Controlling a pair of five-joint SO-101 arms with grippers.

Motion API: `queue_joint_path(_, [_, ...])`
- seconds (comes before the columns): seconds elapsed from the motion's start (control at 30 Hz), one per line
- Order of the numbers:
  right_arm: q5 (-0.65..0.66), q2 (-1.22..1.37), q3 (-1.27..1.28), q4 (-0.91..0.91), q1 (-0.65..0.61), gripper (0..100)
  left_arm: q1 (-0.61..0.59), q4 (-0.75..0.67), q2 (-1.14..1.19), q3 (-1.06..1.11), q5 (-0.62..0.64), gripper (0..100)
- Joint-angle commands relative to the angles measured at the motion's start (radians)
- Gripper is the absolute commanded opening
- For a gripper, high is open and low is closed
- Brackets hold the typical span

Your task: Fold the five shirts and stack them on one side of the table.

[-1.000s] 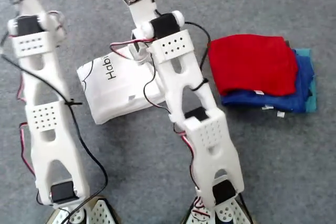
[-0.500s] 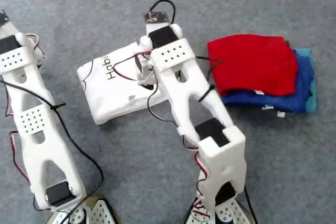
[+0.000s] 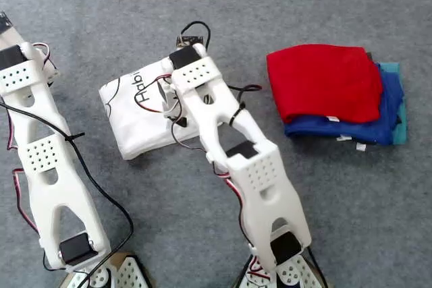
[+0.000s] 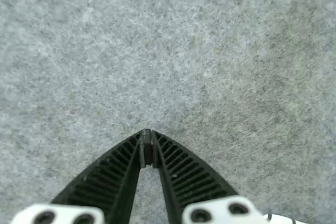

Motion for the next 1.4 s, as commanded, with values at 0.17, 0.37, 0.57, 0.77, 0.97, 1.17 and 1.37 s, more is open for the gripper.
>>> queue_joint_path(0.17, [-0.011,0.153,-0.142,0.003,-0.008,42.7,-0.013,-0.012,-0.018,-0.053,-0.006,3])
queue_joint_path(0.37, [0.017,0.182,-0.14,-0.002,0.02,25.9,-0.013,-0.012,-0.018,-0.053,-0.006,3])
queue_joint_path(0.57, [0.17,0.234,-0.14,0.0,0.101,4.2,-0.013,-0.012,-0.018,-0.053,-0.009,3])
queue_joint_path(0.77, [0.224,0.246,-0.14,0.026,0.104,1.5,-0.004,-0.003,-0.028,-0.054,-0.009,3])
queue_joint_path(0.97, [0.224,0.251,-0.139,0.017,0.101,1.5,0.018,0.141,-0.166,-0.053,-0.009,3])
queue_joint_path(1.17, [0.206,0.257,-0.14,0.015,0.103,1.5,0.137,0.15,-0.227,0.087,-0.021,14])
queue_joint_path(1.37, [0.193,0.26,-0.14,0.015,0.107,1.5,0.234,0.15,-0.439,0.427,-0.031,24])
